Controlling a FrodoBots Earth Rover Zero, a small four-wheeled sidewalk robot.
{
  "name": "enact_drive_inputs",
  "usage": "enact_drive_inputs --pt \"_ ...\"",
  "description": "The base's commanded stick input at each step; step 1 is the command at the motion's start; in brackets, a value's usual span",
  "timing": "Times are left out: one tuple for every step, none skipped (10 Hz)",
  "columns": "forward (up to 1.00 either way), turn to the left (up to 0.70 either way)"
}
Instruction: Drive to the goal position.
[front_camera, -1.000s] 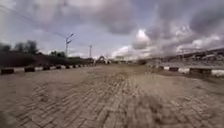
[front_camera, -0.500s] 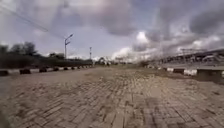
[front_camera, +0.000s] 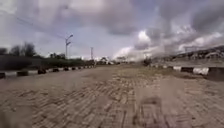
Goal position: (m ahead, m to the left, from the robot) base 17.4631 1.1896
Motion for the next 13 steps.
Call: enact_drive_inputs --pt "1.00 0.00" --pt "1.00 0.00" --pt "1.00 0.00" --pt "1.00 0.00" --pt "1.00 0.00" --pt "1.00 0.00" --pt "1.00 0.00" --pt "1.00 0.00" --pt "1.00 0.00" --pt "1.00 0.00" --pt "1.00 0.00" --pt "1.00 0.00" --pt "1.00 0.00"
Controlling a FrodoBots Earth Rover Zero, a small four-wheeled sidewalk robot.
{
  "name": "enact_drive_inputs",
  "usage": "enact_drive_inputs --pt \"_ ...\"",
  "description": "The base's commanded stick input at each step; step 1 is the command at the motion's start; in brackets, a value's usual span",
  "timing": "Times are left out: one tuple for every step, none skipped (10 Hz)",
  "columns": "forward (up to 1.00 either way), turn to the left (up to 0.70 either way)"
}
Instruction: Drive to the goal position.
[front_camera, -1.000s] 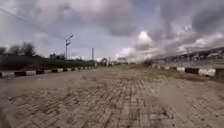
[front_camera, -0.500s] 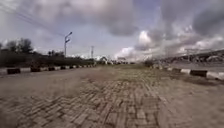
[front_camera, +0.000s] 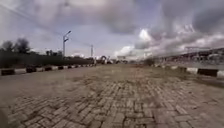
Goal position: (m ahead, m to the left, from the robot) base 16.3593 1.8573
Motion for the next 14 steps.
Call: enact_drive_inputs --pt "1.00 0.00" --pt "1.00 0.00" --pt "1.00 0.00" --pt "1.00 0.00" --pt "1.00 0.00" --pt "1.00 0.00" --pt "1.00 0.00" --pt "1.00 0.00" --pt "1.00 0.00" --pt "1.00 0.00" --pt "1.00 0.00" --pt "1.00 0.00" --pt "1.00 0.00" --pt "1.00 0.00"
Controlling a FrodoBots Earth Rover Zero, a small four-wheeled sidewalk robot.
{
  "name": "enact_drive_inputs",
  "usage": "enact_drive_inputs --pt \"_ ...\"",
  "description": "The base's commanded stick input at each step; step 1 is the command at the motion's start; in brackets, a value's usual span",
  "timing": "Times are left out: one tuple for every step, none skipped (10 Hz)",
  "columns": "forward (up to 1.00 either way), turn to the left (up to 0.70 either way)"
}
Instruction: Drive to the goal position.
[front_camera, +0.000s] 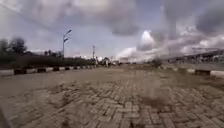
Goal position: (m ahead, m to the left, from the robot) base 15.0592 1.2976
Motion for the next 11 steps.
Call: enact_drive_inputs --pt "1.00 0.00" --pt "1.00 0.00" --pt "1.00 0.00" --pt "1.00 0.00" --pt "1.00 0.00" --pt "1.00 0.00" --pt "1.00 0.00" --pt "1.00 0.27" --pt "1.00 0.27" --pt "1.00 0.27" --pt "1.00 0.27"
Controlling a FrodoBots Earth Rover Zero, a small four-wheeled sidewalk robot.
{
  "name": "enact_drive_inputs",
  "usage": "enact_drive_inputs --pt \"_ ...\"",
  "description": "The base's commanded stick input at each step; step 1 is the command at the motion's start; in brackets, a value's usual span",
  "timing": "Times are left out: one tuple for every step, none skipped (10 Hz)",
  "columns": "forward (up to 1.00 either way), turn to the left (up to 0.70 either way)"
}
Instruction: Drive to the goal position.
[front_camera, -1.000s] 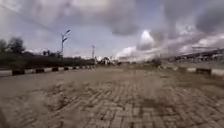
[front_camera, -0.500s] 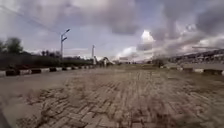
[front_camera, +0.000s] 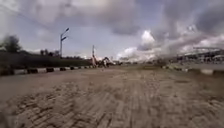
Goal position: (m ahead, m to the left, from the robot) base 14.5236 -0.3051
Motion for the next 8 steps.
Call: enact_drive_inputs --pt "1.00 0.27" --pt "1.00 0.27" --pt "1.00 0.00" --pt "1.00 0.00" --pt "1.00 0.00" --pt "1.00 0.00" --pt "1.00 0.00" --pt "1.00 0.00"
